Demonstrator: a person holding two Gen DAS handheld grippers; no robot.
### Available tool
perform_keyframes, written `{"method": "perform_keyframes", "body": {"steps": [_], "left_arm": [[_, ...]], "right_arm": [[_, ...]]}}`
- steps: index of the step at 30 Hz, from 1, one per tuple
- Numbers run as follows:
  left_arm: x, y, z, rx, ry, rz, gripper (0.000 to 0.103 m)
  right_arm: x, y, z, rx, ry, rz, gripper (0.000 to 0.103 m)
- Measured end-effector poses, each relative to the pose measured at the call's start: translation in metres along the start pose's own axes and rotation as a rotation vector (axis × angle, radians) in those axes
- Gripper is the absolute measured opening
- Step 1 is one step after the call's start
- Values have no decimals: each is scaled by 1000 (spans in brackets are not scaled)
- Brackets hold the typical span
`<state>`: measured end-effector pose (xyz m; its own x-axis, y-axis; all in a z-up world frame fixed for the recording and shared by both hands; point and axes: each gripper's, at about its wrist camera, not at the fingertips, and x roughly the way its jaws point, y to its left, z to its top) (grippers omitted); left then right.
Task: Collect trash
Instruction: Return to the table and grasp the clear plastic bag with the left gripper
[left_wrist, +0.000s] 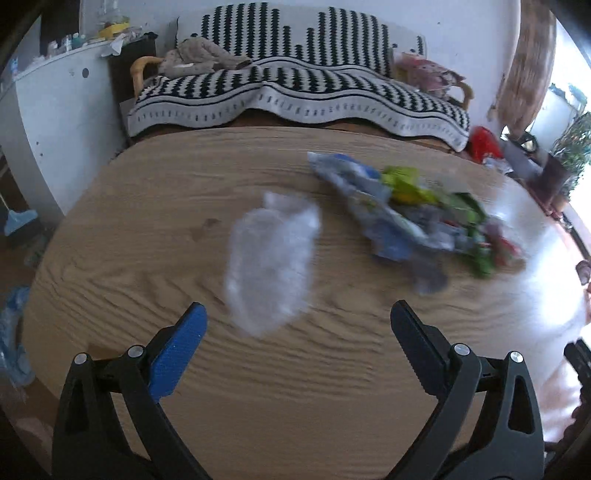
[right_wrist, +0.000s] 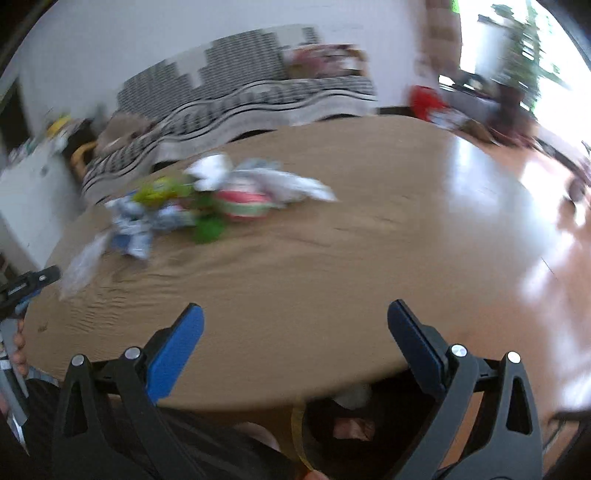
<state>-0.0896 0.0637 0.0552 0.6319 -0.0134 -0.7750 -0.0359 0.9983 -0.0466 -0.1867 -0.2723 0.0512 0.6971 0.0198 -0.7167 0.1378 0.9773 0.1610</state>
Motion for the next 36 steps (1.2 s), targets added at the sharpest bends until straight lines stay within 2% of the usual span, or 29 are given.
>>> {"method": "perform_keyframes", "body": {"steps": [4, 8, 9, 12, 15, 16, 17, 20, 22, 24, 26, 28, 34, 35, 36], "left_arm": [[25, 17, 13, 19, 38, 16, 97], [46, 15, 19, 48, 52, -32, 97], [51, 12, 20, 57, 47, -44, 97], [63, 6, 18, 103, 10, -43, 97], [79, 8, 20, 118, 39, -27, 97], [83, 10, 22, 110, 48, -24, 97], [86, 13, 24, 97, 51, -26, 97], [91, 21, 26, 48, 73, -48, 96], [96, 22, 26, 32, 91, -74, 97], [99, 19, 27, 68, 87, -48, 96], [103, 17, 27, 85, 83, -19, 97], [106, 15, 28, 99, 80, 1, 97], [108, 16, 31, 98, 73, 5, 97], [107, 16, 32, 98, 83, 4, 94], [104, 17, 34, 97, 70, 5, 70]], "right_arm": [[37, 72, 27, -116, 39, 78, 96], [76, 128, 37, -207, 84, 106, 96], [87, 140, 40, -251, 121, 100, 96], [102, 158, 50, -291, 116, 96, 96], [115, 166, 59, -253, 126, 124, 94], [120, 168, 59, -250, 130, 131, 91], [125, 170, 58, -248, 135, 140, 78], [137, 173, 50, -237, 165, 136, 57], [142, 173, 49, -212, 168, 145, 56], [148, 175, 51, -206, 165, 141, 54], [153, 179, 49, -213, 179, 141, 31], [153, 179, 50, -207, 162, 138, 17], [152, 174, 49, -179, 161, 165, 14], [151, 171, 50, -164, 154, 163, 14], [148, 166, 50, -147, 140, 162, 14]]}}
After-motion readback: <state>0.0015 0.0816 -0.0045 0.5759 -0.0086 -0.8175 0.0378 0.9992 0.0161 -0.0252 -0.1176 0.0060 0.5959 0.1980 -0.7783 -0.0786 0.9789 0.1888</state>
